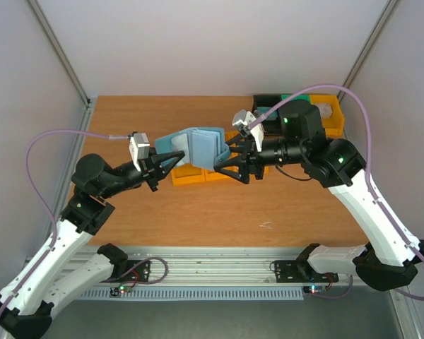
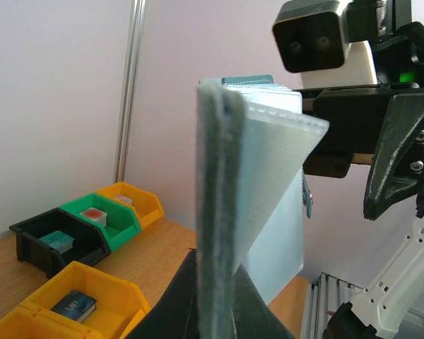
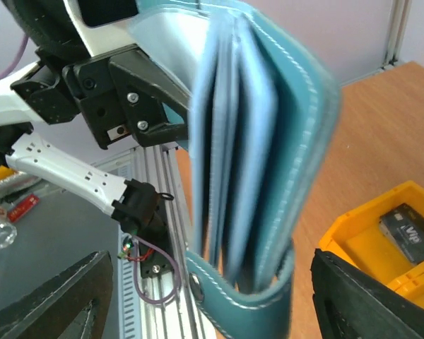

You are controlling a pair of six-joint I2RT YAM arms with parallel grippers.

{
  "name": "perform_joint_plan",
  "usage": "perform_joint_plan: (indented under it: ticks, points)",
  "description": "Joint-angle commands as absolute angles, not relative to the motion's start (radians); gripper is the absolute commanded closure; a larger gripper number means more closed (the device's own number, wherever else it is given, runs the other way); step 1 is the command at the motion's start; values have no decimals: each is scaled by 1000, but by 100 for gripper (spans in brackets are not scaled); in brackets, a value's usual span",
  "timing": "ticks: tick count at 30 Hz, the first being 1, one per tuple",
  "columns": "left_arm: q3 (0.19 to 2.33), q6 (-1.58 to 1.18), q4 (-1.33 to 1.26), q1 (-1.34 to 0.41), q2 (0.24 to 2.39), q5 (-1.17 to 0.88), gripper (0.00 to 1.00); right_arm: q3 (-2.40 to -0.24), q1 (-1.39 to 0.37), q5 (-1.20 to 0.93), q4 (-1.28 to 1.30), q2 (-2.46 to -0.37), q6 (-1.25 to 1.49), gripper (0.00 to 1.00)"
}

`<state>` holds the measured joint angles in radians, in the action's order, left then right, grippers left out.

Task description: Take the credit cards out of the card holder

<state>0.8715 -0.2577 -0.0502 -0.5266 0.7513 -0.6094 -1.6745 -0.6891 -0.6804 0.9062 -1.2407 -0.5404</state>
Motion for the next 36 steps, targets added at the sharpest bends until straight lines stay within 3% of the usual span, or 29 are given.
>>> perform_joint_plan:
  ticks: [1,8,12,20,29,30,34,36]
  points:
    - [888,-262,-126,-522,742,-602,100,-1694,-692,-681,908,-1246,-536,27]
    - [884,-258,-122,-521,734,-606,100,-1694,-693,-655,863,-1263,-534,57]
    - [877,-255,-126,-522,732,-617,100,-1698,-693,-642,862,-1266,-530,65]
    - [873,-238,-130,-527,734,-656,100,-1703,-704,-589,827,-1310,-499,68]
    - [864,-231,-122,-540,739,-661,100,-1796,-782,-642,832,-1405,-520,89]
    - [860,-227,-118,-540,738,-653,95,-1801,-786,-654,830,-1411,-515,93]
    - [849,-222,-99,-540,732,-618,48,-1800,-790,-676,803,-1403,-490,99]
    - [844,-220,-101,-540,731,-626,37,-1799,-795,-670,802,-1399,-484,99]
